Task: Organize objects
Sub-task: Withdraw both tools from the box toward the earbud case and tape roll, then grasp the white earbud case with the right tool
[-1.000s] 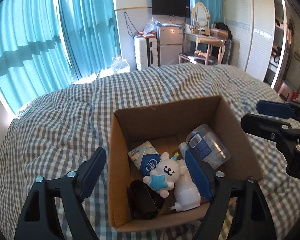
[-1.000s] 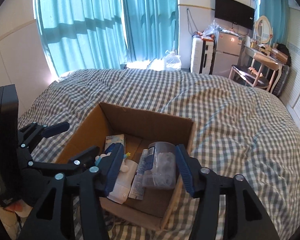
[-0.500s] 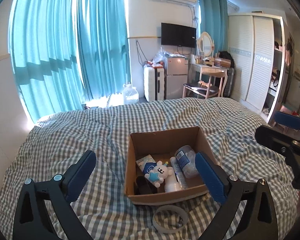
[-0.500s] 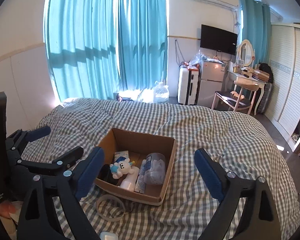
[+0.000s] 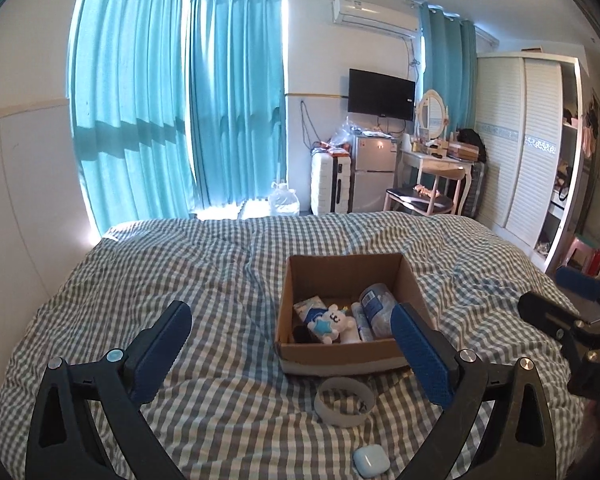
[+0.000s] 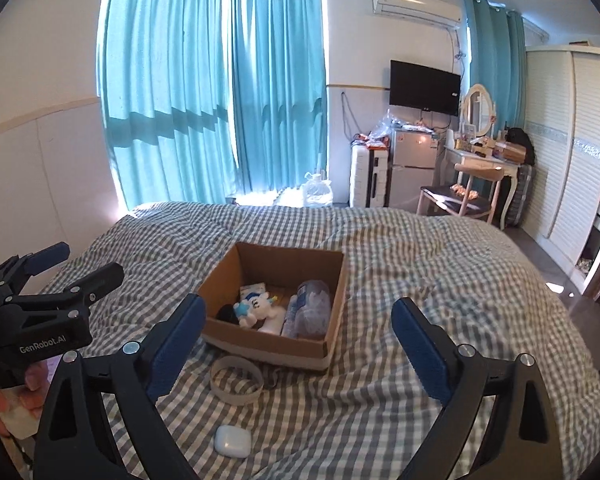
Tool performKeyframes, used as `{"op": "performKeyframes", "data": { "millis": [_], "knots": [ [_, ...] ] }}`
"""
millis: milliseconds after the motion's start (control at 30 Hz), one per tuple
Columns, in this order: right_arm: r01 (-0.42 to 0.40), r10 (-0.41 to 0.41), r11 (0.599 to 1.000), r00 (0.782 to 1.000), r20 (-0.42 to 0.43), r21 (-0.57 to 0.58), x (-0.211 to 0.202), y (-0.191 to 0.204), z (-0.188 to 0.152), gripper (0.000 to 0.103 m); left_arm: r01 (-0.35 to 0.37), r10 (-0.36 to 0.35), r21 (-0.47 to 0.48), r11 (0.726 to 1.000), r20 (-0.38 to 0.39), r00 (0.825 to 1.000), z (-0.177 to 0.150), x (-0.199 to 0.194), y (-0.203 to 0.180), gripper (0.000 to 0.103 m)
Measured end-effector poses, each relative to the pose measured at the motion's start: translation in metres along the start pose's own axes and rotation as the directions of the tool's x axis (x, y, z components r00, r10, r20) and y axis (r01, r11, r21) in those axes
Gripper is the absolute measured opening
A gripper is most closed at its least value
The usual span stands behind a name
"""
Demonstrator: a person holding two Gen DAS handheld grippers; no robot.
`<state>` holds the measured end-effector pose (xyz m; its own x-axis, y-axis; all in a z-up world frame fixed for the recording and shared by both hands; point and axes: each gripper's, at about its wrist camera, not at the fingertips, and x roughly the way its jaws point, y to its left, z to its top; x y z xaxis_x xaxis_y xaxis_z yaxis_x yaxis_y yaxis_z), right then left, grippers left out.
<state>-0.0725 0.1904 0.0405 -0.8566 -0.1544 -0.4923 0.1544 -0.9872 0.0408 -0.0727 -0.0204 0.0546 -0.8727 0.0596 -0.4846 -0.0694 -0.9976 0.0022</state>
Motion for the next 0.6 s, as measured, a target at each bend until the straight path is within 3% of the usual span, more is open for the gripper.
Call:
{"op": "performKeyframes", "data": {
  "millis": [133, 333, 467, 600],
  "knots": [
    [-0.061, 0.063, 0.997, 0.996, -0.055, 0.036, 0.016, 0.003, -0.027, 0.094, -0.019, 0.019, -0.031, 0.999, -0.015, 1.0, -0.019, 0.001, 0.008, 0.103],
    [-0.045, 0.049, 0.998, 0.993, -0.107, 0.043, 0.038, 0.015, -0.068, 0.094, -0.053, 0.053, 0.013, 0.999, -0.046, 0.998, -0.063, 0.018, 0.007, 0.103],
    [-0.025, 0.029, 0.999, 0.985, -0.169, 0.027, 0.061, 0.02, -0.099, 0.094, -0.056, 0.059, 0.032, 0.998, -0.1, 0.993, -0.092, 0.036, 0.002, 0.103],
    [-0.047, 0.059, 0.997, 0.969, -0.239, 0.058, 0.082, 0.02, -0.128, 0.094, -0.055, 0.067, 0.078, 0.995, -0.166, 0.984, -0.119, 0.055, -0.005, 0.103]
  ]
}}
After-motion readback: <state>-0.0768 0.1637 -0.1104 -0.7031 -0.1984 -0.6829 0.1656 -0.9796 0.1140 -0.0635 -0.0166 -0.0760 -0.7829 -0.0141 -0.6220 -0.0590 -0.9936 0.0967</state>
